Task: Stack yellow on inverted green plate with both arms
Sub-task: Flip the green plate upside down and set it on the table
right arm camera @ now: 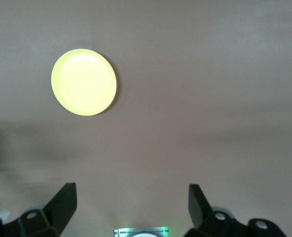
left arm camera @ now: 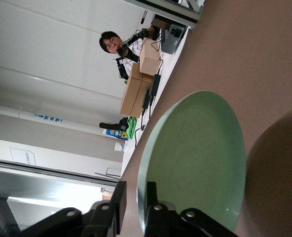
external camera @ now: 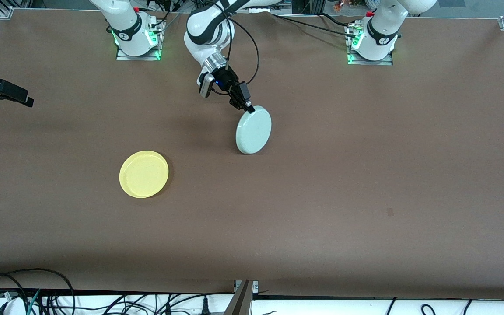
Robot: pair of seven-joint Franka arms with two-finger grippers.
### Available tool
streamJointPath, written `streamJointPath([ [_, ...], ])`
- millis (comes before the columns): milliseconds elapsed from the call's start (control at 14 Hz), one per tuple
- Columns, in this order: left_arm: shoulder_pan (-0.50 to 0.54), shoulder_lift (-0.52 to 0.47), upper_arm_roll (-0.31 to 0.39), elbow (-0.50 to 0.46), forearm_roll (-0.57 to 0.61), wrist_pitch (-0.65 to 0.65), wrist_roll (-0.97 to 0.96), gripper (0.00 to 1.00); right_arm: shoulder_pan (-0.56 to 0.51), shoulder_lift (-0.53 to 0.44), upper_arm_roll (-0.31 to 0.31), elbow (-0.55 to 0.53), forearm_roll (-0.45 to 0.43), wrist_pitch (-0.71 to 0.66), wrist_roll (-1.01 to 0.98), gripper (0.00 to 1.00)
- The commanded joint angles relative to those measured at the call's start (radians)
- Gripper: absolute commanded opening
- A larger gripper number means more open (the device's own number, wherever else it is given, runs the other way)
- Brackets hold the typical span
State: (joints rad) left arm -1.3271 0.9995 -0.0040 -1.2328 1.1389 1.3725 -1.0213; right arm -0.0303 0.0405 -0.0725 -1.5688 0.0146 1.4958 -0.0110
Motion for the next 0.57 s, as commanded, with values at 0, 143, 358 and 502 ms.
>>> streamJointPath([
  [0,-0.046,0.014,0.006,0.019,0.013,0.000,-0.034,1.00,0.000,-0.002,0.002,0.007,0.010,-0.008,0.005,1.00],
  [143,-0.067,0.016,-0.004,0.027,0.010,0.057,-0.087,1.00,0.000,-0.002,0.002,0.006,0.010,-0.008,0.005,1.00],
  [358,-0.063,0.014,-0.004,0.027,0.002,0.173,-0.202,1.00,0.001,-0.002,0.003,0.006,0.010,-0.011,0.006,1.00],
  [502,-0.037,0.014,-0.001,0.018,0.004,0.314,-0.299,1.00,0.001,-0.002,0.002,0.006,0.010,-0.012,0.005,1.00],
])
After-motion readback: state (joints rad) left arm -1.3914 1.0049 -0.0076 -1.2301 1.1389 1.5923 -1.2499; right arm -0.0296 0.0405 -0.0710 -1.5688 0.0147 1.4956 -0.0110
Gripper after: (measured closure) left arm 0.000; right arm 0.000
